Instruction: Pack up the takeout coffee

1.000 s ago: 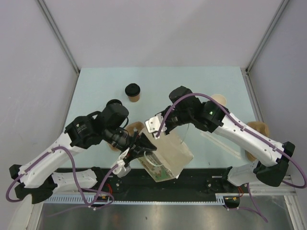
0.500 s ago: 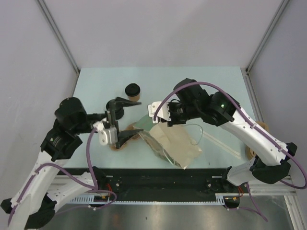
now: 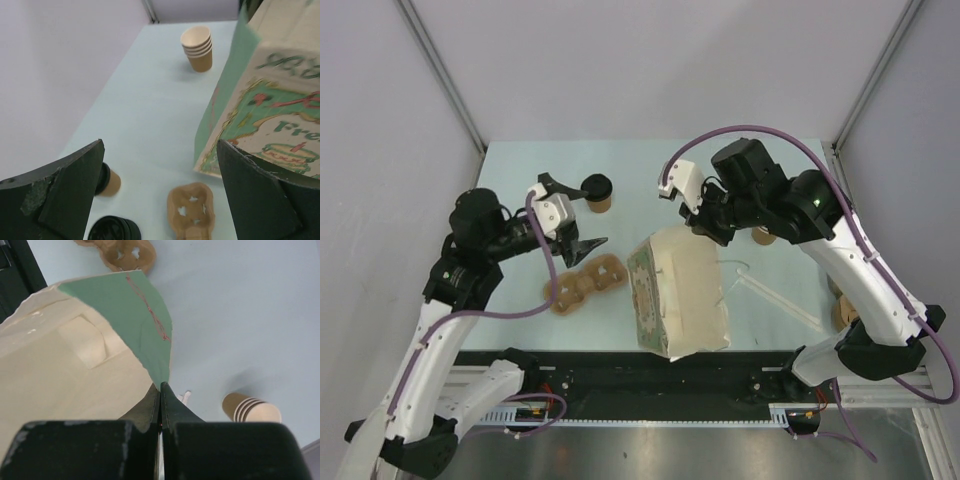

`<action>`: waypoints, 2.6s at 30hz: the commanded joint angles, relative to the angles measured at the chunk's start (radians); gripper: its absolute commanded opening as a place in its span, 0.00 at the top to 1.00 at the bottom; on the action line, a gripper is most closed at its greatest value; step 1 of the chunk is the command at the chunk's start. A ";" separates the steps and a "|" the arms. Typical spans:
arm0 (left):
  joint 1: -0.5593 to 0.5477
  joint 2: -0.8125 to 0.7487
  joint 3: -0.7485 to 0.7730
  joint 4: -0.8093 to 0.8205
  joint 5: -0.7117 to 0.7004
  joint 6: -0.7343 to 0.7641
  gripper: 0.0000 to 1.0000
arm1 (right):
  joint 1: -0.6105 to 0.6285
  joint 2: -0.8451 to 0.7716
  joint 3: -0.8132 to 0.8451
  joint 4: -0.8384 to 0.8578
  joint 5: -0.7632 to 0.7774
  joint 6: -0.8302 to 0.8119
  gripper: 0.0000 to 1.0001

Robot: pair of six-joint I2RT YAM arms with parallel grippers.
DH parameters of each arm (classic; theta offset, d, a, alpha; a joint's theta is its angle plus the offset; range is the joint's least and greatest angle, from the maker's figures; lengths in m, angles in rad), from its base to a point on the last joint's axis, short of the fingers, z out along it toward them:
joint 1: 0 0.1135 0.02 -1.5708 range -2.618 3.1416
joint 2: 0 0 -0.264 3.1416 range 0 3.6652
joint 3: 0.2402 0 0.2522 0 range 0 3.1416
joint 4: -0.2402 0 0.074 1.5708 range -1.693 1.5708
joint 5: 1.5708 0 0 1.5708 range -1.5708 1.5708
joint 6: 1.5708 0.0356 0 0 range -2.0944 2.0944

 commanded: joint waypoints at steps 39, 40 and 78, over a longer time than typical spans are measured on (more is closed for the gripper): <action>-0.089 0.980 0.289 -0.576 -0.220 1.195 0.55 | -0.209 0.043 -0.065 -0.049 0.000 0.165 1.00; -0.092 0.986 0.291 -0.576 -0.222 1.193 0.57 | -0.211 0.045 -0.065 -0.049 -0.003 0.165 1.00; -0.152 0.907 0.294 -0.636 -0.334 1.160 1.00 | -0.241 0.031 -0.071 -0.039 -0.026 0.176 1.00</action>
